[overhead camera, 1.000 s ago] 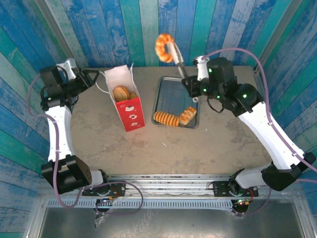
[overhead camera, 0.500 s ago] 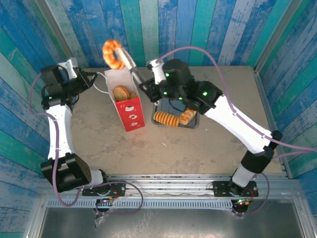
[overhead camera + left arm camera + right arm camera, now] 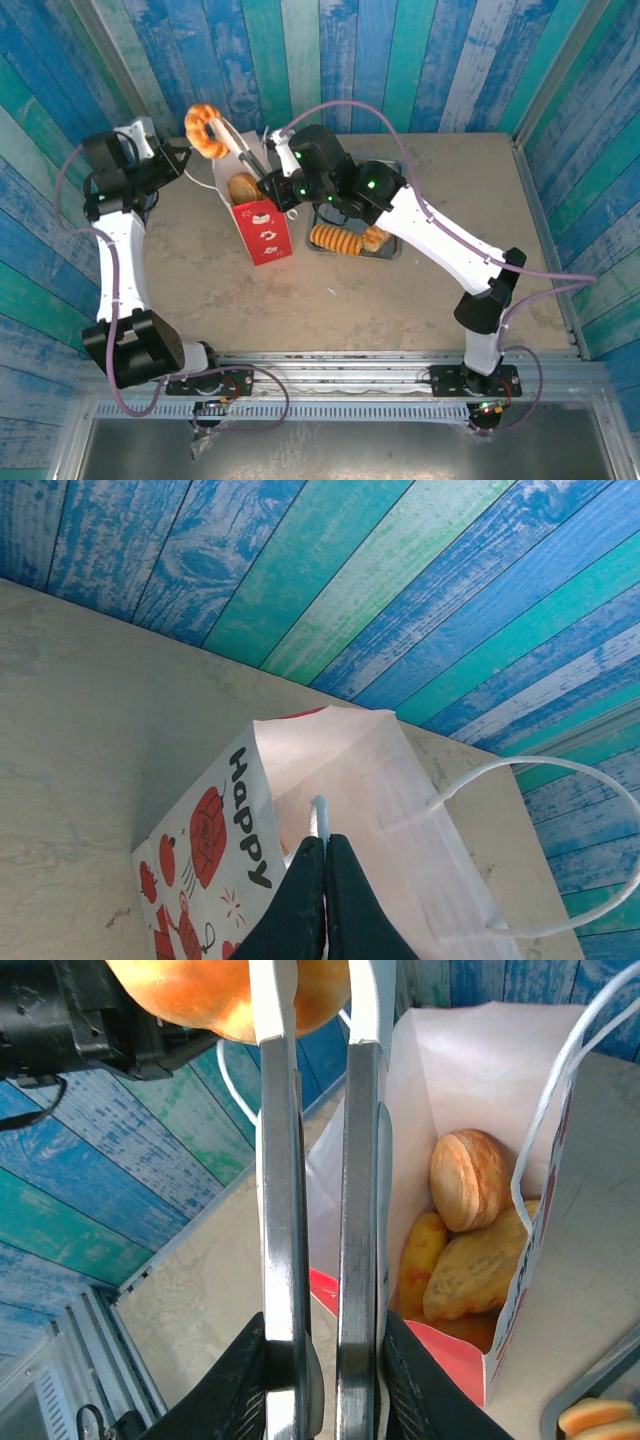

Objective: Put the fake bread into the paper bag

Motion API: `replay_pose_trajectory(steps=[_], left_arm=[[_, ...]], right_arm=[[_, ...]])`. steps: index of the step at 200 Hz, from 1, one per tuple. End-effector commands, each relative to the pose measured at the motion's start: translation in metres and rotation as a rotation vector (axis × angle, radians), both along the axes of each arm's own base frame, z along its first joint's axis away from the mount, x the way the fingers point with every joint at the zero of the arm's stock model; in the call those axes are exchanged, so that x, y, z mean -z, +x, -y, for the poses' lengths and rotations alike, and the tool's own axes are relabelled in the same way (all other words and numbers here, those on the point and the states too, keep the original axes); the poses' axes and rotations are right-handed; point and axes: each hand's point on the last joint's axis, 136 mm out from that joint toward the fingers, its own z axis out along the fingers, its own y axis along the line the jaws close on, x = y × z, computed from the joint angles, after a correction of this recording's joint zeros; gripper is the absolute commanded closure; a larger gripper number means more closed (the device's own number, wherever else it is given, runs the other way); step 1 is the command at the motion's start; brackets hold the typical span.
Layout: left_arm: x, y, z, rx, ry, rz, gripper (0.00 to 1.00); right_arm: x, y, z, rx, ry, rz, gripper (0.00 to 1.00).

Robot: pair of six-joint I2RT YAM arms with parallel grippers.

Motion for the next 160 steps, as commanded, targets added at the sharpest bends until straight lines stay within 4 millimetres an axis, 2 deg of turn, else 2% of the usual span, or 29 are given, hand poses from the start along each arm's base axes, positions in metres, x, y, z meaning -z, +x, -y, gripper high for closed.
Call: replay_pose_trajectory(steps=[1,33,68,131,160], left_arm=[[-0.016,-0.013,0.0,-0.019,0.052,0.046,1.0],[-0.017,-0.015,0.0,-0.023,0.057,0.046,1.0],[-0.017,-0.016,0.0,-0.025,0.063,0.046,1.0],[-0.017,-0.015,0.0,-0.025,0.062,0.047,1.0],[-0.017,-0.015,0.0,-0.027,0.06,0.045,1.0]], right_arm=[[0.008,0.003,-0.002,0.018,-0.027,-0.019,0.95],[0.033,0.013,0.006,0.072,-0.127,-0.025,0.94],[0.051,0.02,0.013,0.107,-0.202,-0.03,0.94],[0.069,0.032,0.03,0.162,-0.307,-0.017,0.92],[0.072,0.034,0.034,0.17,-0.326,-0.021,0.85]])
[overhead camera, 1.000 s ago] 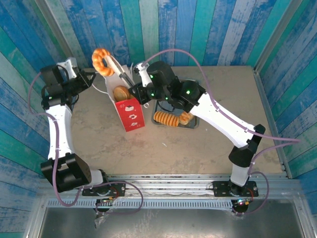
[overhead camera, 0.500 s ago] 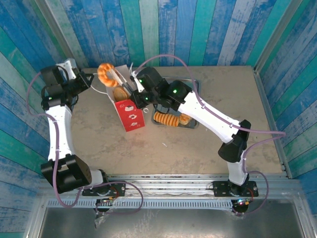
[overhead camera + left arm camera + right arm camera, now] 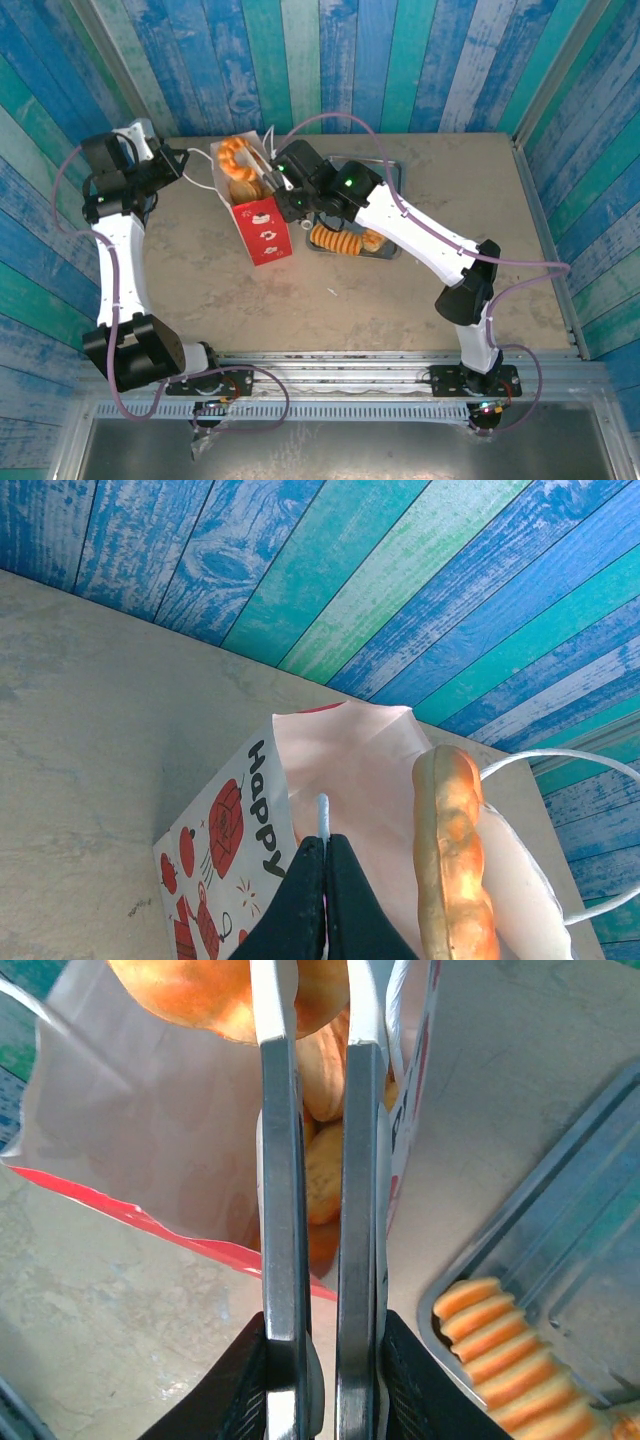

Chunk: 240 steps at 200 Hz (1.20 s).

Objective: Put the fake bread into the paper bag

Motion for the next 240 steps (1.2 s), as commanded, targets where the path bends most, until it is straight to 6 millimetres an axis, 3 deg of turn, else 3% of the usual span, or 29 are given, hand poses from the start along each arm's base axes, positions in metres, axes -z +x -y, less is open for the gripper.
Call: replay_pose_trajectory(steps=[1,79,151,202,240], left_arm=[[-0.018,-0.01,0.003,-0.003,0.032,0.052,1.0],[-0.017,-0.01,0.003,0.0,0.03,0.051,1.0],[-0.018,-0.01,0.006,0.016,0.013,0.057,1.0],[-0.016,-0.007,0.011,0.046,-0.017,0.059,0.85],[-0.022,-0.008,0.014,0.062,-0.037,0.077,0.58]], right_arm=[[-0.006,0.01,0.004,0.023,-0.012,0.036,0.85],[-0.011,0.008,0.003,0.007,-0.001,0.036,0.66],[-0.024,0.008,-0.001,-0.005,0.029,0.055,0.62],[-0.065,-0.001,0.0,-0.042,0.118,0.104,0.62],[-0.114,-0.016,0.007,-0.088,0.23,0.157,0.62]])
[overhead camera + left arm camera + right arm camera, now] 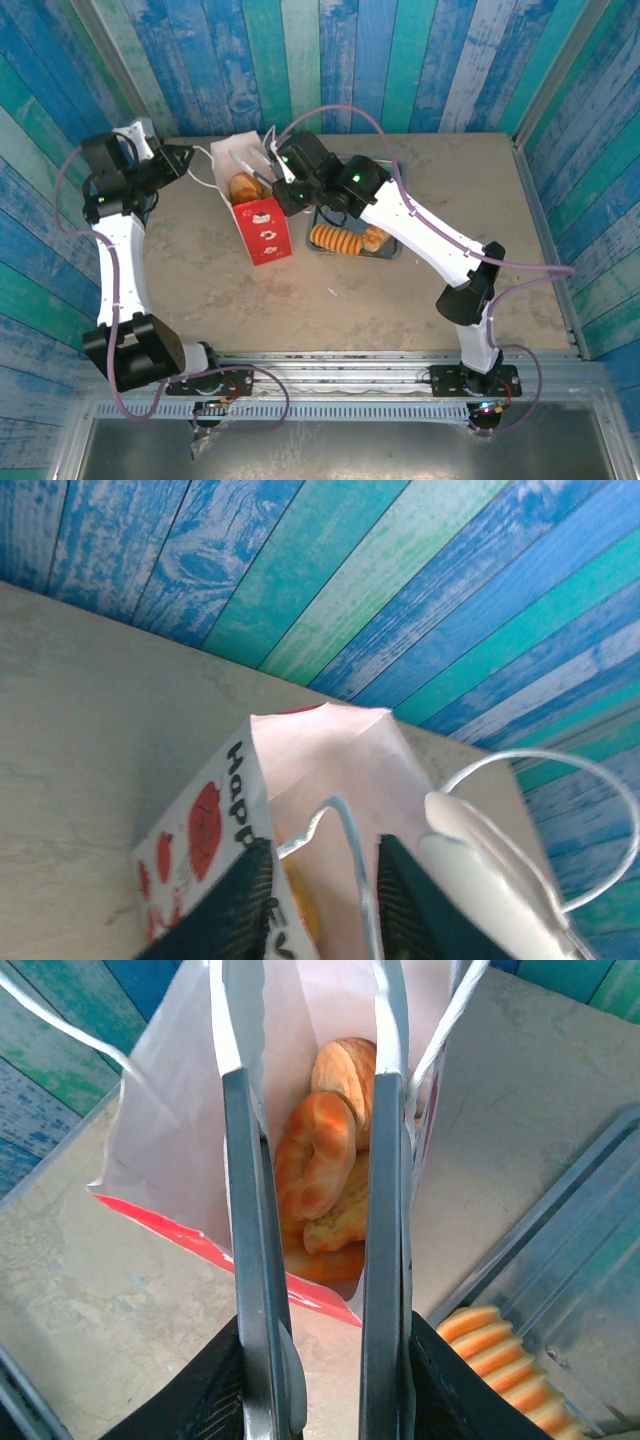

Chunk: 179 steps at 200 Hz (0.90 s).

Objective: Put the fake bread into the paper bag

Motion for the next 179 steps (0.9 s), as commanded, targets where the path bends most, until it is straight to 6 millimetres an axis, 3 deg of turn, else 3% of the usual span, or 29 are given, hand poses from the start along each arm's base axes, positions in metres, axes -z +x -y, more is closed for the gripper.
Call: replay_pose_trajectory(steps=[1,18,51,56,61,94,124,140,164,179], left_arm=[[-0.018,-0.009,0.008,0.03,-0.001,0.062,0.57],[-0.022,-0.009,0.009,0.031,0.002,0.07,0.38],[-0.03,-0.009,0.005,-0.001,0.007,0.088,0.1],[-0.03,-0.009,0.004,-0.005,0.005,0.089,0.0],[-0.035,-0.012,0.005,-0.009,0.01,0.105,0.05],[-0.041,-0.019,-0.004,-0.081,0.031,0.126,0.06],[-0.044,-0.032,-0.007,-0.124,0.061,0.157,0.06],[-0.041,-0.041,-0.008,-0.143,0.078,0.161,0.06],[-0.036,-0.058,-0.011,-0.204,0.092,0.185,0.06],[-0.032,-0.072,-0.012,-0.243,0.096,0.207,0.06]], right_arm=[[-0.08,-0.014,0.01,-0.041,0.172,0.111,0.62],[-0.103,-0.022,0.019,-0.054,0.215,0.14,0.62],[-0.136,-0.037,0.042,-0.066,0.28,0.181,0.62],[-0.141,-0.04,0.048,-0.064,0.29,0.189,0.62],[-0.145,-0.042,0.052,-0.063,0.298,0.195,0.62],[-0.154,-0.052,0.092,-0.006,0.314,0.218,0.62],[-0.136,-0.051,0.138,0.098,0.286,0.205,0.62],[-0.115,-0.049,0.162,0.154,0.265,0.167,0.61],[-0.071,-0.045,0.195,0.237,0.216,0.083,0.61],[-0.033,-0.042,0.215,0.294,0.158,0.011,0.62]])
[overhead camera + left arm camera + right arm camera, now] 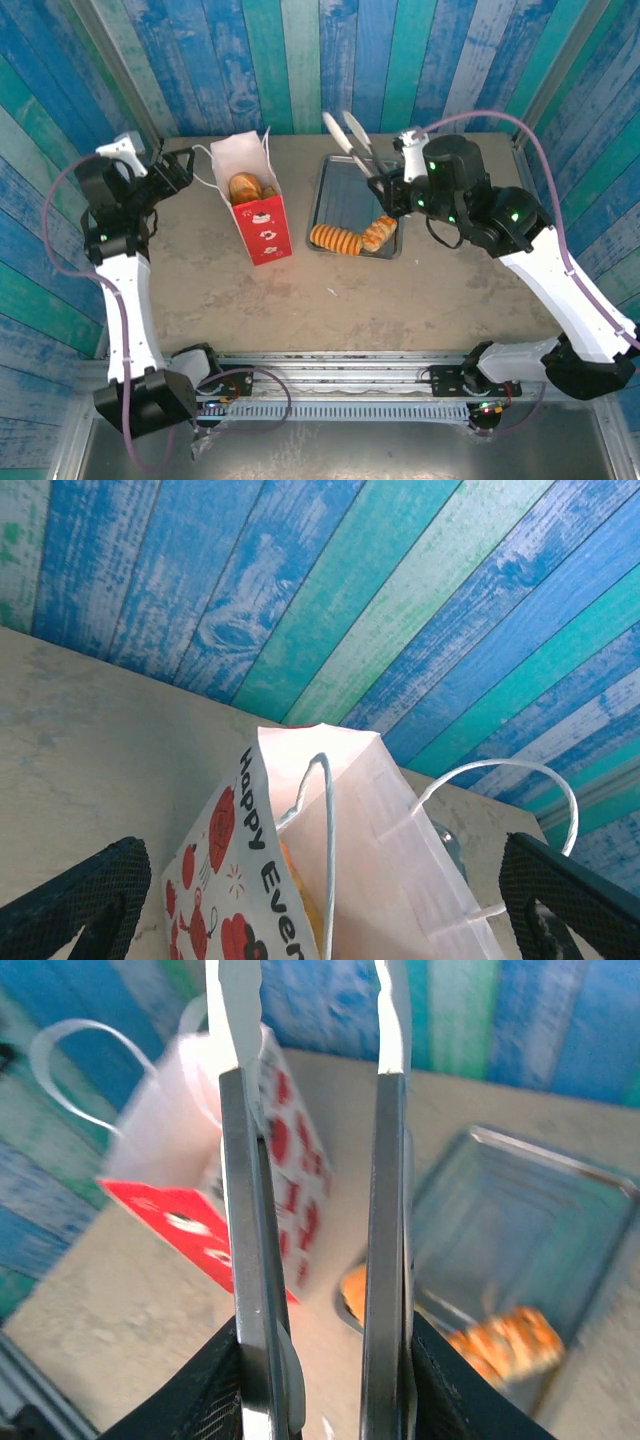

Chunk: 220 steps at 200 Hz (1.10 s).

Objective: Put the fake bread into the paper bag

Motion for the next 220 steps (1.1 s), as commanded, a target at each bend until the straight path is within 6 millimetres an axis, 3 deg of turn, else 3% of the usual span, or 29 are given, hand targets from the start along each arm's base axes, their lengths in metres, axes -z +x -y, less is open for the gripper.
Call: replay_pose_trajectory(steps=[1,20,40,90,136,220], left_arm=[[-0.006,-0.023,-0.007,-0.088,0.028,0.066,0.06],[0.004,-0.038,-0.012,-0.148,0.06,0.056,0.06],[0.015,-0.049,-0.011,-0.16,0.078,0.022,0.06],[0.051,-0.058,0.0,-0.111,0.04,-0.043,0.06],[0.059,-0.056,0.001,-0.104,0.036,-0.051,0.06],[0.063,-0.051,0.001,-0.091,0.037,-0.065,0.06]], right_arm=[[0.039,0.003,0.026,0.073,-0.021,-0.096,0.61],[0.081,0.006,0.049,0.123,-0.047,-0.201,0.61],[0.118,0.002,0.061,0.135,-0.053,-0.302,0.61],[0.18,-0.014,0.076,0.145,-0.083,-0.492,0.59],[0.203,-0.02,0.104,0.238,-0.174,-0.582,0.59],[0.233,-0.013,0.097,0.212,-0.147,-0.718,0.56]])
